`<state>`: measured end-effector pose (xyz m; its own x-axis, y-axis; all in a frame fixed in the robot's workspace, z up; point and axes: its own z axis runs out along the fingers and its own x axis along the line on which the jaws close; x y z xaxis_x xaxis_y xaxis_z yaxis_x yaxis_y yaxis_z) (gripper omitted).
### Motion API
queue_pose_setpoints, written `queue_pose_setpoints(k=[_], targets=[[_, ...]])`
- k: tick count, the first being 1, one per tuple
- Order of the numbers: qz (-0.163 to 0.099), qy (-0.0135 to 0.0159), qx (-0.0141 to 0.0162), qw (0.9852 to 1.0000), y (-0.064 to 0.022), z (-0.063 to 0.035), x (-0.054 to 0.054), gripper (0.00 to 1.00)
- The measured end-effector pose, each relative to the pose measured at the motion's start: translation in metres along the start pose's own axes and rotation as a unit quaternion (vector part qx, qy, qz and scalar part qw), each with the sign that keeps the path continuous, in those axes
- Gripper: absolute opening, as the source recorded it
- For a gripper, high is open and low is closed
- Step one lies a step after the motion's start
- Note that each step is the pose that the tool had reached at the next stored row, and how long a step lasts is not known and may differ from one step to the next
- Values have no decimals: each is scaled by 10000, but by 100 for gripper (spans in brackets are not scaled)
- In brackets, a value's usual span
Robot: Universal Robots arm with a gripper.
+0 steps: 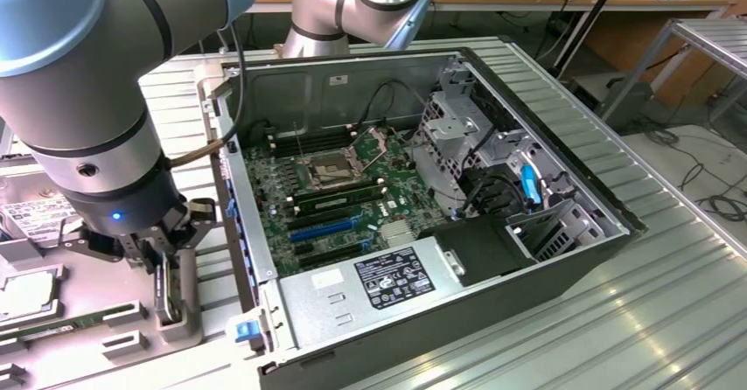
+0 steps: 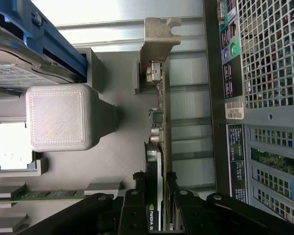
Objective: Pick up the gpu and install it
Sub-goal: 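Pick up the gpu and move the gpu toward the slot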
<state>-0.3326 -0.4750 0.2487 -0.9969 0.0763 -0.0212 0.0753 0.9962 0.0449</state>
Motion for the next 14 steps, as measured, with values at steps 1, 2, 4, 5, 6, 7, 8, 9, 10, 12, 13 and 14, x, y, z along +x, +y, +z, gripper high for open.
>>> queue_pose_setpoints(k=[1, 2, 4, 5, 6, 7, 8, 9, 10, 12, 13, 14], targets=[[0, 0, 0, 10000, 0, -4, 0, 27], [0, -1, 0, 10000, 0, -9, 0, 27], [0, 0, 0, 10000, 1, -32, -1, 27], [0, -1, 0, 10000, 2, -40, -1, 27], [0, 0, 0, 10000, 2, -55, -1, 27], [0, 0, 0, 10000, 3, -65, -1, 27], [0, 0, 0, 10000, 3, -71, -1, 27], [0, 0, 0, 10000, 3, -79, -2, 27], [0, 0, 0, 10000, 4, -88, -2, 27], [0, -1, 0, 10000, 5, -108, -2, 27], [0, 0, 0, 10000, 5, -116, -2, 27], [0, 0, 0, 10000, 5, -124, -2, 27]])
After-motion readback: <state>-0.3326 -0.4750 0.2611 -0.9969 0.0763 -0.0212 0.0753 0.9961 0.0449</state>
